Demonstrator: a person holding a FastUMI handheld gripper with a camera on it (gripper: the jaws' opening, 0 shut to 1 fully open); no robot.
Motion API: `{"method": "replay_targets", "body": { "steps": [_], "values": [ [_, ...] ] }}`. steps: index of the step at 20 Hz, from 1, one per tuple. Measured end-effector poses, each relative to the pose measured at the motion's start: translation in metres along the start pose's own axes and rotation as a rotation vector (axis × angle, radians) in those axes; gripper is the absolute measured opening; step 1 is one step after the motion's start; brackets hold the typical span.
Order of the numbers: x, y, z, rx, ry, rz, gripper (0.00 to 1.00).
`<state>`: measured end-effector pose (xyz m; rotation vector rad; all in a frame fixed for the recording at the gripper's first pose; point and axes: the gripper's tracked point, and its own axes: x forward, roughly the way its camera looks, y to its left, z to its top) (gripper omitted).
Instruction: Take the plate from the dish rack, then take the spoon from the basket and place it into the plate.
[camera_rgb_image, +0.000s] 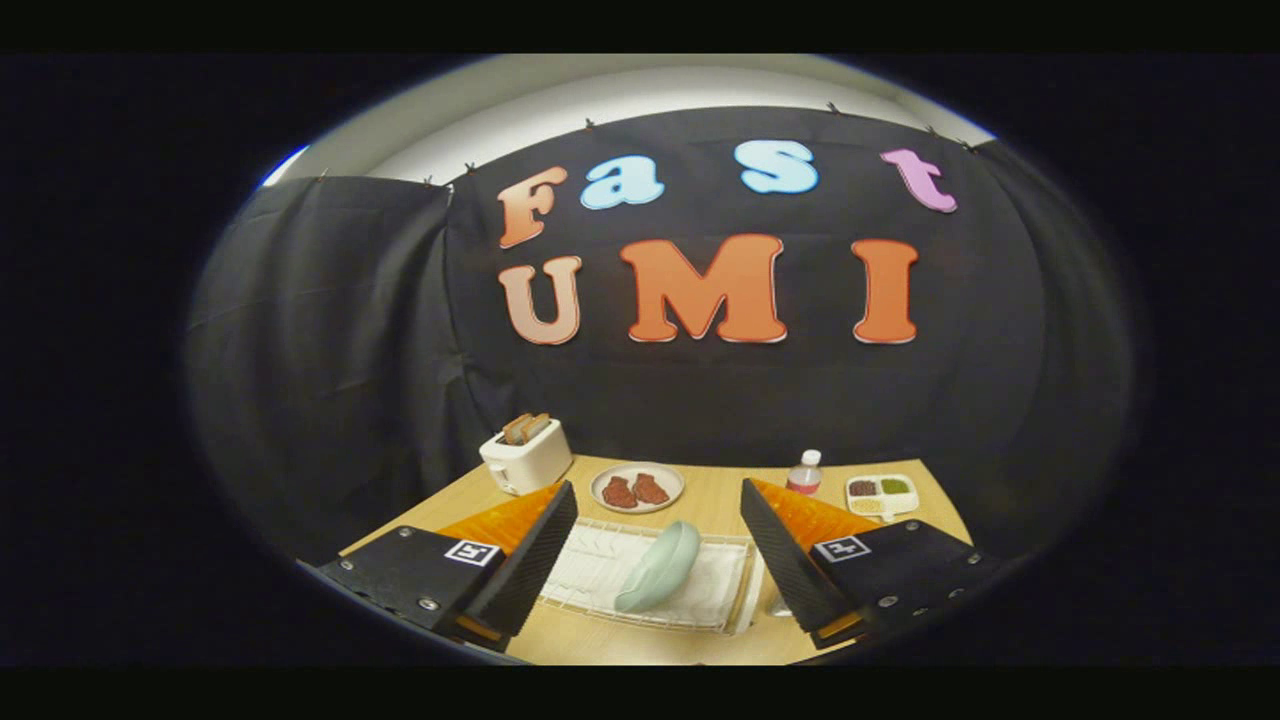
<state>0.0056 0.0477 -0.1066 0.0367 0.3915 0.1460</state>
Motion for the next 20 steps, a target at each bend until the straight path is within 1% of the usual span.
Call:
{"method": "replay_targets", "body": {
  "steps": [5,9,12,14,16,19,20],
  "values": [
    [0.017,0.003,-0.039,0.11,0.17,0.029,0.97],
    [0.03,0.006,-0.069,0.104,0.312,0.034,0.95],
    [0.044,-0.001,-0.094,0.129,0.425,-0.013,0.94],
    [0.053,0.0,-0.11,0.127,0.49,-0.027,0.93],
    [0.06,0.001,-0.123,0.118,0.566,-0.026,0.92],
    [0.067,0.007,-0.145,0.142,0.705,-0.011,0.9],
    [0.069,0.006,-0.151,0.147,0.746,-0.013,0.88]
  ]
}}
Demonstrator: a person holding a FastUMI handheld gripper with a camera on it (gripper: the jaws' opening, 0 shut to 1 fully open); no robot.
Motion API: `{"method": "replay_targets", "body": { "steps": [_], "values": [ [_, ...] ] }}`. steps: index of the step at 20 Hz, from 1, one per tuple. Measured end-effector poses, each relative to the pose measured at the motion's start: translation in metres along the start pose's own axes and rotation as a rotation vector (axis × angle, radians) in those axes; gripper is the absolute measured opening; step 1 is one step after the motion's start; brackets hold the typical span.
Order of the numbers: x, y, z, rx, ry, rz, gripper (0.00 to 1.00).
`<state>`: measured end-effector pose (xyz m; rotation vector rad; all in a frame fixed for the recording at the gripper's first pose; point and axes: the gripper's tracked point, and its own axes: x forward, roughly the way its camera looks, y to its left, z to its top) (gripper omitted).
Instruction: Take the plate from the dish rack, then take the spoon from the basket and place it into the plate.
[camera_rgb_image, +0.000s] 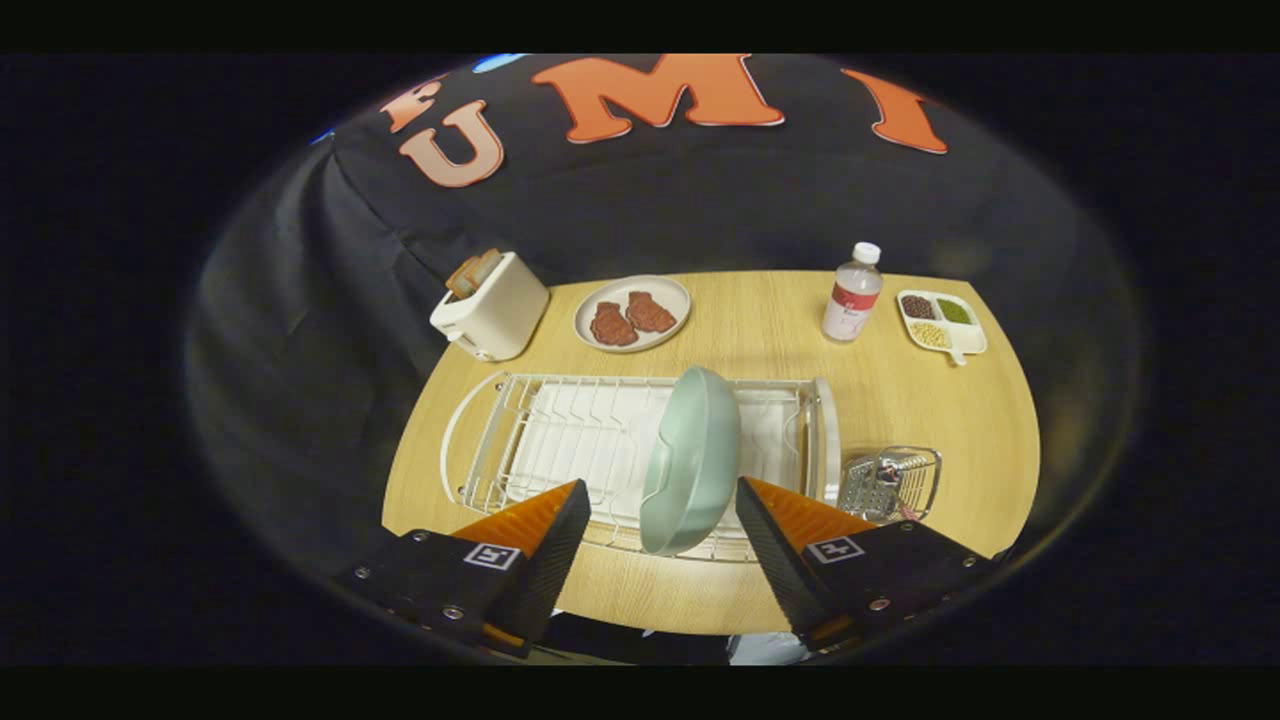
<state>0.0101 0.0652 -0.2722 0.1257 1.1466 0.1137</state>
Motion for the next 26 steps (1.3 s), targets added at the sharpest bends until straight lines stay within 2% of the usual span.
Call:
{"method": "replay_targets", "body": {
  "steps": [5,10,15,16,18,22,26],
  "values": [
    [0.026,-0.009,-0.003,0.005,0.129,-0.049,0.84],
    [0.05,-0.013,-0.005,0.025,0.197,-0.096,0.73],
    [0.071,-0.009,-0.015,0.04,0.222,-0.153,0.54],
    [0.072,-0.011,-0.018,0.038,0.225,-0.178,0.45],
    [0.073,-0.015,-0.018,0.031,0.218,-0.234,0.39],
    [0.069,-0.016,-0.018,0.038,0.211,-0.29,0.35],
    [0.055,-0.03,-0.008,0.093,0.173,-0.382,0.3]
  ]
}}
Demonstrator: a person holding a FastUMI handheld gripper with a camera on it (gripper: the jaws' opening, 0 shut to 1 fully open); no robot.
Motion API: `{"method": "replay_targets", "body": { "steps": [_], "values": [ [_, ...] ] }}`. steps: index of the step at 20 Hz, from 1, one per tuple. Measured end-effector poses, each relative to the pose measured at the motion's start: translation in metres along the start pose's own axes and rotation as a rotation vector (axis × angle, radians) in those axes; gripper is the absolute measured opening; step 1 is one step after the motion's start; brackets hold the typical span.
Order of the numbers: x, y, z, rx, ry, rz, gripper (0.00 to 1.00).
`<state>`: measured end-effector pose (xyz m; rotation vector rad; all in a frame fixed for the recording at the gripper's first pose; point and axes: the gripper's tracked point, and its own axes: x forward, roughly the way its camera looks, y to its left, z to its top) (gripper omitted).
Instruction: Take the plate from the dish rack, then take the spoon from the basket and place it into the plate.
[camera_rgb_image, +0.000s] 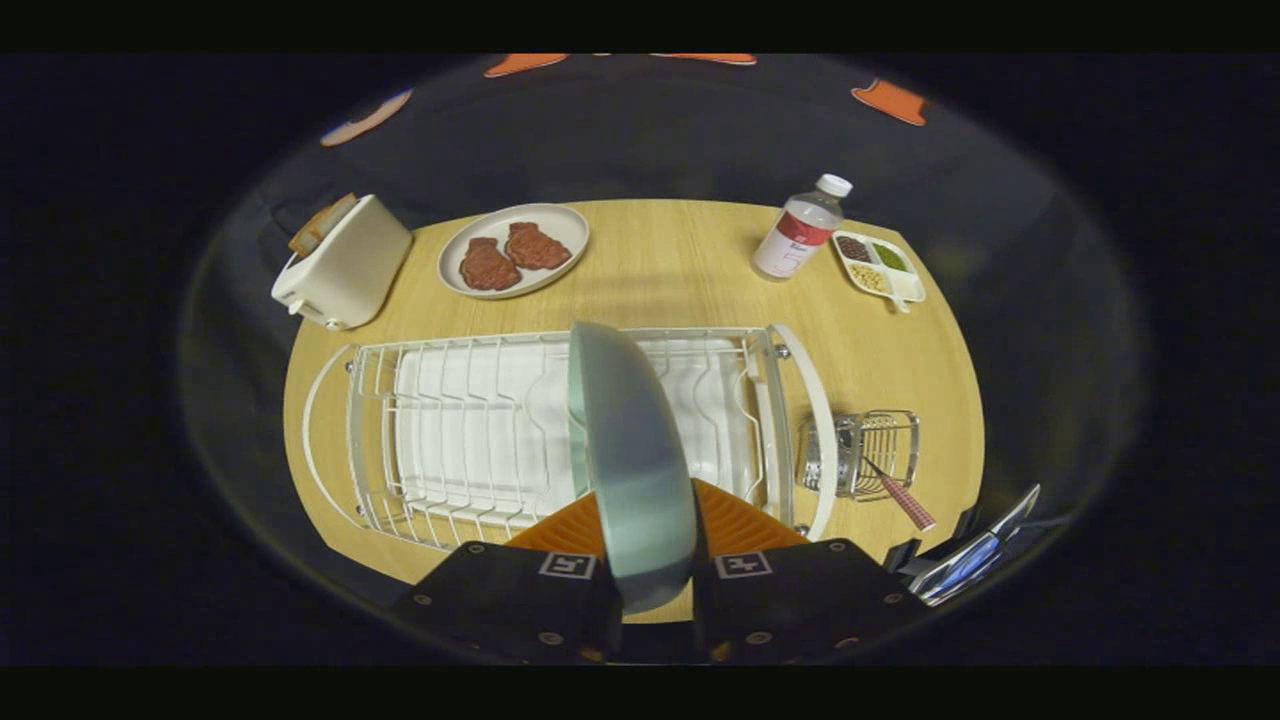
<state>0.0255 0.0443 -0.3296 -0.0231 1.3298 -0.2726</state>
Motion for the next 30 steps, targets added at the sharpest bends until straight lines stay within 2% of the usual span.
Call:
{"method": "replay_targets", "body": {
  "steps": [4,7,13,19,30],
  "values": [
    [-0.016,-0.017,0.016,0.03,-0.063,-0.05,0.27],
    [-0.028,-0.018,0.019,0.098,-0.072,0.008,0.27],
    [-0.055,-0.039,0.007,0.119,-0.105,0.068,0.27],
    [-0.08,-0.052,-0.032,0.107,-0.109,0.174,0.27],
    [-0.078,-0.093,-0.123,0.077,-0.081,0.242,0.27]
  ]
}}
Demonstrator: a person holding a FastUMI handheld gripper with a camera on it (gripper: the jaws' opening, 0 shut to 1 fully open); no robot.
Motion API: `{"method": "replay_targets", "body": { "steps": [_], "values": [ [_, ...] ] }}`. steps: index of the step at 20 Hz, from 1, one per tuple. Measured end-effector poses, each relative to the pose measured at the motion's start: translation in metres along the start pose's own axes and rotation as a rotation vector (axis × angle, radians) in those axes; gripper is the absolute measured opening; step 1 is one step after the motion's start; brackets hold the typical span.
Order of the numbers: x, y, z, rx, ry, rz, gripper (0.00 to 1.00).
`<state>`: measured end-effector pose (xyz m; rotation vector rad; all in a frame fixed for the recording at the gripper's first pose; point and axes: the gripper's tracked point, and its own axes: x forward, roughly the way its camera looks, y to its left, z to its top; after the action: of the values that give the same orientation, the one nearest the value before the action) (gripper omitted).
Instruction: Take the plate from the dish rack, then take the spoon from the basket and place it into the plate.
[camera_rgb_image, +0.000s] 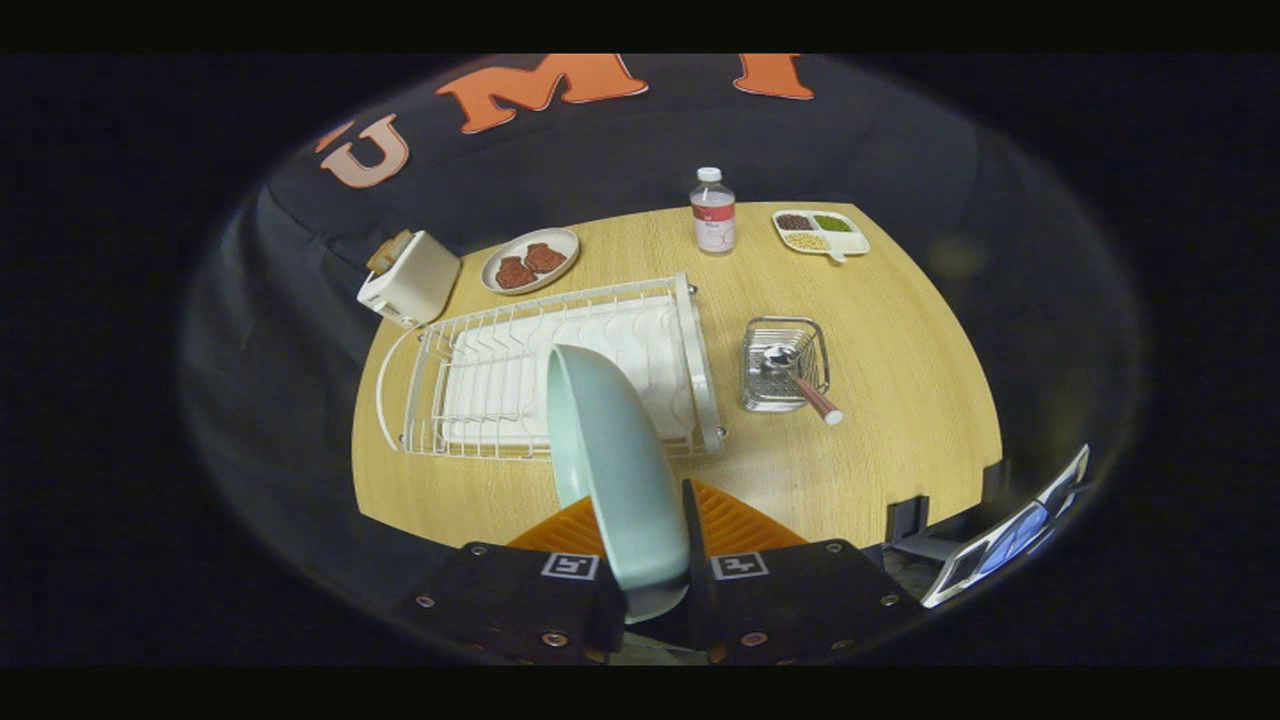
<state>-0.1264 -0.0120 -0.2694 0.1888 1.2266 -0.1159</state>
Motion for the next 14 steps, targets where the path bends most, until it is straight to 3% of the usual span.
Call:
{"method": "replay_targets", "body": {
  "steps": [14],
  "values": [
    [0.041,0.008,-0.099,0.003,0.14,0.119,0.27]
  ]
}}
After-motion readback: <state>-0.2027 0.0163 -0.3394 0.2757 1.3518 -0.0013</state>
